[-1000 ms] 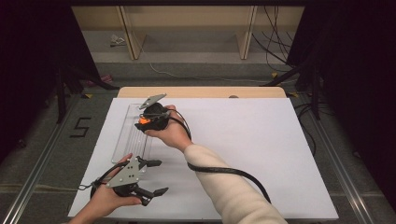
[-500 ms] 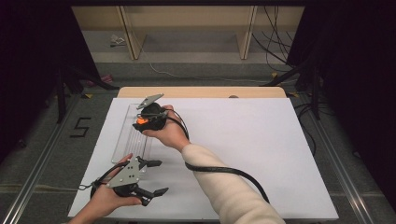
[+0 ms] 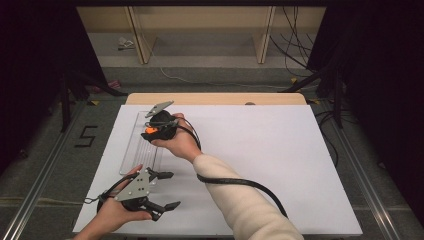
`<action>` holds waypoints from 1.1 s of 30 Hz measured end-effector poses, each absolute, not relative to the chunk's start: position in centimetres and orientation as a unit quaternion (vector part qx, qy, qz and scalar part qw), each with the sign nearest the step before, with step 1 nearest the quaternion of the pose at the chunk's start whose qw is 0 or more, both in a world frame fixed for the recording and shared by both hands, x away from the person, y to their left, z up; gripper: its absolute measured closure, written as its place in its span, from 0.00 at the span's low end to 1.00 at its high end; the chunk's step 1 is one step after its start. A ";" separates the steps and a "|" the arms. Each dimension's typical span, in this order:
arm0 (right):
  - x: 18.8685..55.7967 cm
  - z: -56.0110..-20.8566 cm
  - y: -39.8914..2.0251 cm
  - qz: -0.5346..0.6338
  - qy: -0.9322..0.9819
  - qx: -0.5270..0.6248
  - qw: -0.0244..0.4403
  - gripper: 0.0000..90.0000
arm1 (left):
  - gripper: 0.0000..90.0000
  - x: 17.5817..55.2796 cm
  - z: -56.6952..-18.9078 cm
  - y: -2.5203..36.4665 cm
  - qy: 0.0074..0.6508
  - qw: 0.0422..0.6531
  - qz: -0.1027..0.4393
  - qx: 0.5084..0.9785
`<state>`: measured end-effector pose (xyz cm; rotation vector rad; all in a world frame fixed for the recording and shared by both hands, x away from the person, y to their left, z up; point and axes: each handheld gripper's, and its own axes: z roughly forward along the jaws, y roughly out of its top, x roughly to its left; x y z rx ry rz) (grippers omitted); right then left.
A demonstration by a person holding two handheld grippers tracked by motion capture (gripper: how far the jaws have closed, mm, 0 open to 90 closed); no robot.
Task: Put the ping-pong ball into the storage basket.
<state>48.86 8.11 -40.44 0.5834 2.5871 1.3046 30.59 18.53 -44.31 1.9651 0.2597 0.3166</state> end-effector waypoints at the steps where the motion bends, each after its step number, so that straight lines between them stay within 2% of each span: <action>1: 48.9 -40.5 8.1 0.439 0.872 0.197 0.092 0.57 | 0.18 30.6 -44.3 18.5 0.109 0.537 0.133 0.826; 33: 49.1 -41.4 9.0 0.433 0.876 0.193 0.086 0.57 | 0.18 30.5 -44.4 18.5 0.106 0.535 0.130 0.828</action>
